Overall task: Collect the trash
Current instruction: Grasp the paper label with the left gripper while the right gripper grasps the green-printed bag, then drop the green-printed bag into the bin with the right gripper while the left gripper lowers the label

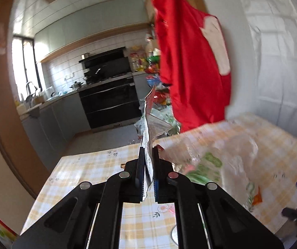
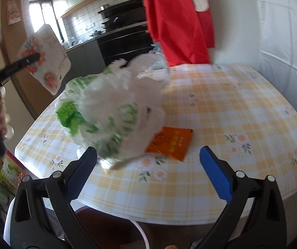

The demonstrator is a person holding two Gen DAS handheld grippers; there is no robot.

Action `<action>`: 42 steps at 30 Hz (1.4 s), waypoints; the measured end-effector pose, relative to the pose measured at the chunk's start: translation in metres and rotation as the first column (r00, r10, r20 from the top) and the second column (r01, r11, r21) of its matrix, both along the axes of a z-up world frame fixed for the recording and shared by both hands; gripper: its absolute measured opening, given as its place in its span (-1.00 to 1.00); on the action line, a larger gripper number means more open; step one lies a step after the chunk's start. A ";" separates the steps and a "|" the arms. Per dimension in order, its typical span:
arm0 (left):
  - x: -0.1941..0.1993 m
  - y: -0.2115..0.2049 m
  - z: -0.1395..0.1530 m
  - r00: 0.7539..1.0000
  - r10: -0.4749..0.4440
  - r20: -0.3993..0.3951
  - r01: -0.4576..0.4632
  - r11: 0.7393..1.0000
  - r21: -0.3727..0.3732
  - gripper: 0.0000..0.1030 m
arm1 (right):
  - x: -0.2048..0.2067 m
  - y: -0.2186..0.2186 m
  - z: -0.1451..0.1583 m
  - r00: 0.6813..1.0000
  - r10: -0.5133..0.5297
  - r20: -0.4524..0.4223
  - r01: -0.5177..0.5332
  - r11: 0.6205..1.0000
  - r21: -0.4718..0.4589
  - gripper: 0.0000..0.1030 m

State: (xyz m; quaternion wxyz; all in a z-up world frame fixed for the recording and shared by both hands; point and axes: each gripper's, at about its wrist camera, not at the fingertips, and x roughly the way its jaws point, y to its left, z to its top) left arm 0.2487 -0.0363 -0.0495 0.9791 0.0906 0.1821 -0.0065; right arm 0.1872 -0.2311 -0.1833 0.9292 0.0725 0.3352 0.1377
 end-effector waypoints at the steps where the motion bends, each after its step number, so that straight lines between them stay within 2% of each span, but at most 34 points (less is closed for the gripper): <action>1: -0.003 0.011 0.005 1.000 0.011 0.008 -0.010 1.000 -0.026 -0.86 | 0.003 0.008 0.002 1.000 0.018 0.007 -0.018 1.000 -0.016 0.90; 5: -0.027 0.050 0.013 0.998 0.056 0.028 -0.053 0.996 -0.074 -0.86 | 0.010 0.046 0.009 0.994 0.107 0.037 -0.102 0.989 -0.106 0.90; 9: -0.052 0.086 0.004 0.995 0.099 -0.008 -0.099 0.986 -0.136 -0.86 | 0.015 0.091 0.012 0.979 0.195 0.067 -0.177 0.961 -0.211 0.89; 12: -0.073 0.106 -0.008 0.991 0.131 -0.033 -0.134 0.976 -0.172 -0.86 | 0.021 0.134 0.008 0.969 0.232 0.086 -0.191 0.922 -0.336 0.89; 15: -0.093 0.128 -0.019 0.985 0.158 -0.063 -0.169 0.957 -0.236 -0.86 | 0.029 0.166 0.003 0.971 0.201 0.131 -0.117 0.873 -0.473 0.89; 19: -0.113 0.147 -0.037 0.977 0.186 -0.101 -0.207 0.936 -0.284 -0.86 | 0.059 0.196 -0.018 0.985 0.153 0.079 -0.075 0.792 -0.606 0.89; 21: -0.123 0.156 -0.044 0.975 0.190 -0.117 -0.218 0.924 -0.314 -0.86 | 0.070 0.194 -0.023 0.990 0.140 0.021 -0.101 0.806 -0.583 0.86; 23: -0.131 0.161 -0.050 0.974 0.185 -0.131 -0.219 0.916 -0.335 -0.86 | 0.074 0.181 -0.017 0.991 0.130 -0.015 -0.120 0.858 -0.499 0.53; 24: -0.135 0.162 -0.051 0.974 0.182 -0.132 -0.217 0.915 -0.341 -0.86 | 0.075 0.176 -0.015 0.992 0.126 -0.029 -0.124 0.871 -0.474 0.25; 28: -0.148 0.163 -0.059 0.979 0.161 -0.124 -0.197 0.905 -0.378 -0.86 | 0.063 0.153 0.005 0.992 0.125 -0.019 -0.123 0.919 -0.374 -0.22; 31: -0.154 0.159 -0.063 0.983 0.141 -0.122 -0.178 0.898 -0.403 -0.86 | 0.052 0.131 0.024 0.995 0.098 0.025 -0.086 0.951 -0.296 -0.35; 35: -0.166 0.153 -0.063 0.984 0.122 -0.126 -0.164 0.894 -0.417 -0.86 | 0.026 0.098 0.054 0.992 0.057 0.109 -0.039 0.986 -0.162 -0.38; 39: -0.177 0.145 -0.059 0.986 0.101 -0.133 -0.150 0.885 -0.440 -0.86 | -0.004 0.074 0.083 0.984 0.045 0.174 -0.037 0.998 -0.049 -0.38; 42: -0.187 0.138 -0.053 0.988 0.086 -0.129 -0.135 0.882 -0.451 -0.86 | -0.026 0.061 0.094 0.979 0.068 0.191 -0.075 0.997 0.030 -0.38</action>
